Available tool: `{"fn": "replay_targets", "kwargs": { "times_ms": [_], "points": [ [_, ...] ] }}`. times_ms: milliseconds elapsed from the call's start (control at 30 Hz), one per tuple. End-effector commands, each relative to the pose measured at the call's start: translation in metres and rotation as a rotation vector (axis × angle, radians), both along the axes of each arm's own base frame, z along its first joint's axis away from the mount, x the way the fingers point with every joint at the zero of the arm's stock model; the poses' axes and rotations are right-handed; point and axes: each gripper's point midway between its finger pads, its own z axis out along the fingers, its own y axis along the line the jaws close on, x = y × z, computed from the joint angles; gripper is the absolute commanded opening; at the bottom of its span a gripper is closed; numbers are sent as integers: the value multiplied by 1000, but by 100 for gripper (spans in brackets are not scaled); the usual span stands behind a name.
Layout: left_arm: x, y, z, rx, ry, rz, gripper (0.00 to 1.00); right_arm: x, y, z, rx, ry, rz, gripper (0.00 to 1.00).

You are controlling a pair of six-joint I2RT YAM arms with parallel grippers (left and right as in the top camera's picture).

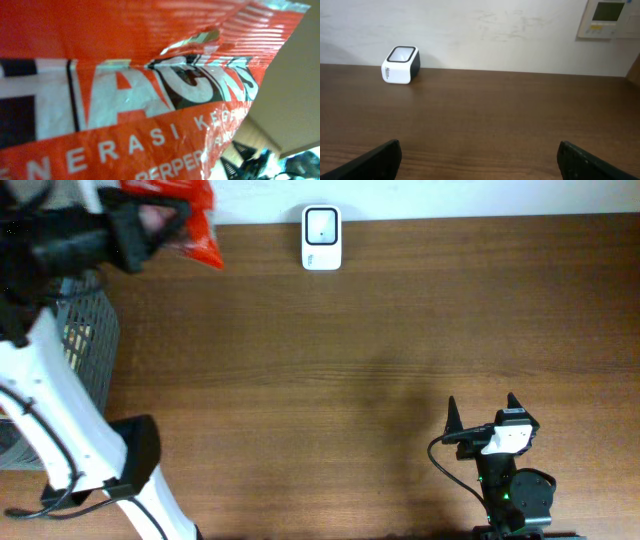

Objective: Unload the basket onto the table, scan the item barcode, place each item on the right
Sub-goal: 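Carry the red bag to the table centre and release it, then return the left gripper into the grey basket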

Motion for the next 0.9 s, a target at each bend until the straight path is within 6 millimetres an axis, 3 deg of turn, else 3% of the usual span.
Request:
{"fn": "replay_targets", "kwargs": {
  "times_ms": [0,67,100,133,167,267,300,333,400,433,467,500,533,567,633,667,700,733,767,833,867],
  "points": [
    [13,-44,-41,298,50,121,0,0,0,-3,0,3,0,98],
    [19,-62,-75,399,160,178,0,0,0,-3,0,3,0,99],
    [22,-74,-109,474,260,165,0,0,0,-3,0,3,0,99],
    [16,-91,-153,543,390,95,0,0,0,-3,0,3,0,99],
    [10,-99,-182,590,478,54,0,0,0,-3,0,3,0,99],
    [-15,-144,-316,659,756,-100,0,0,0,-3,0,3,0,99],
    [-18,-155,-358,674,765,-116,0,0,0,-3,0,3,0,99],
    [-13,-161,-386,663,739,-118,0,0,0,-3,0,3,0,99],
    [9,-171,-419,598,646,-80,12,0,0,-3,0,3,0,99],
    [15,-175,-420,581,622,-72,38,0,0,-3,0,3,0,99],
    [20,-177,-419,570,600,-69,82,0,0,-3,0,3,0,99],
    [28,-181,-415,551,566,-63,99,0,0,-3,0,3,0,99],
    [33,-182,-411,533,559,-46,99,0,0,-3,0,3,0,99],
    [42,-177,-390,488,573,13,99,0,0,-3,0,3,0,98],
    [68,-151,-321,396,503,101,99,0,0,-3,0,3,0,99],
    [79,-127,-266,341,422,160,99,0,0,-3,0,3,0,99],
    [78,-107,-228,309,372,203,99,0,0,-3,0,3,0,99],
    [74,-78,-191,297,297,266,99,0,0,-3,0,3,0,99],
    [72,-32,-152,331,183,388,99,0,0,-3,0,3,0,99],
    [54,62,-101,338,97,700,99,0,0,-3,0,3,0,99],
    [42,99,-86,320,83,829,99,0,0,-3,0,3,0,99]
  ]
}}
